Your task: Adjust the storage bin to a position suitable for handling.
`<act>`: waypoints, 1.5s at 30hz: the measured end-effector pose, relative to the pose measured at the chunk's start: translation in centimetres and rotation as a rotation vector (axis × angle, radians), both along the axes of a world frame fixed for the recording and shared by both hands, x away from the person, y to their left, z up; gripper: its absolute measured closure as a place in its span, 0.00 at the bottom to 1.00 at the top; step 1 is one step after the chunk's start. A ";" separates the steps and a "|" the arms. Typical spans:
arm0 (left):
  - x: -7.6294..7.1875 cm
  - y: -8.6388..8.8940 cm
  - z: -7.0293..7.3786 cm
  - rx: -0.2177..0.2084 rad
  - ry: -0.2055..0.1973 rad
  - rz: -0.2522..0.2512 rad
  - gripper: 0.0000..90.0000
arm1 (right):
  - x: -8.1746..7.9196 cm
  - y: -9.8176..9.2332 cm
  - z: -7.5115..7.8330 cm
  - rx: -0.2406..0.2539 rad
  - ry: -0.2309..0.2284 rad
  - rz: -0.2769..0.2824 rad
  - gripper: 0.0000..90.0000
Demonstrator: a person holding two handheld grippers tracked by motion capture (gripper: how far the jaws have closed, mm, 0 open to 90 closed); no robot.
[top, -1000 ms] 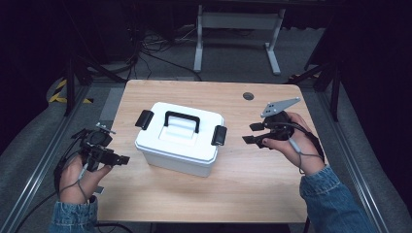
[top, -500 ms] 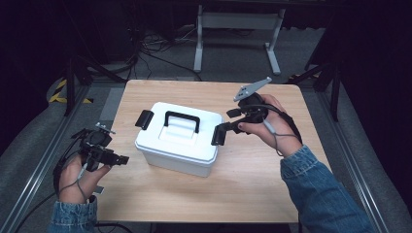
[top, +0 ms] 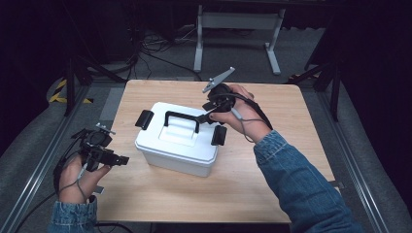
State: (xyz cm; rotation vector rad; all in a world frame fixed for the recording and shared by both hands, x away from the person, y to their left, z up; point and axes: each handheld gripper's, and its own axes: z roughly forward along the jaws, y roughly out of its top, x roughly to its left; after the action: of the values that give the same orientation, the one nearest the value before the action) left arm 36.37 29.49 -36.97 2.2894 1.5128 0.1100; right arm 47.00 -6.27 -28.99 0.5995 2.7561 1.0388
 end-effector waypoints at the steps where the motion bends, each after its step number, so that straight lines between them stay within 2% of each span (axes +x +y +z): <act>1: 0.0 0.0 0.0 -0.003 0.001 0.000 0.35 | 0.2 0.4 -0.2 -0.005 0.003 0.002 0.50; 9: 0.0 0.2 0.2 -0.003 -0.012 -0.006 0.35 | 1.3 3.1 -1.6 -0.029 0.036 0.034 0.52; 12: -0.1 0.2 0.2 -0.023 -0.010 0.000 0.39 | 1.3 3.8 -1.9 -0.051 0.055 0.059 0.68; 16: -0.1 0.3 0.3 -0.032 -0.007 0.000 0.40 | 1.0 4.5 -1.9 -0.081 0.039 0.090 0.86; 21: -0.1 0.4 0.3 -0.031 -0.017 0.002 0.41 | 0.7 4.7 -1.6 -0.095 0.032 0.133 0.90; 27: -0.1 0.3 0.3 -0.035 -0.008 0.002 0.41 | 0.0 5.0 -1.2 -0.102 0.034 0.201 0.94; 30: -0.1 0.3 0.3 -0.034 -0.012 0.003 0.41 | -0.1 5.1 -1.1 -0.104 0.027 0.205 0.94; 35: -0.1 0.4 0.3 -0.029 -0.015 0.000 0.40 | -0.2 4.8 -0.4 -0.074 0.022 0.214 0.94; 42: -0.1 0.2 0.3 -0.010 -0.017 -0.001 0.35 | -0.7 4.4 1.2 -0.040 -0.003 0.226 0.94; 45: -0.1 0.1 0.3 -0.005 -0.021 0.008 0.34 | -1.0 3.9 2.2 -0.028 -0.030 0.222 0.94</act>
State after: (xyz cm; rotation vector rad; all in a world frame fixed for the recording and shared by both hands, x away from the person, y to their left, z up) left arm 36.25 29.63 -36.67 2.2718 1.5096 0.1320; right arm 46.00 -2.35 -26.77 0.2763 2.8544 1.0388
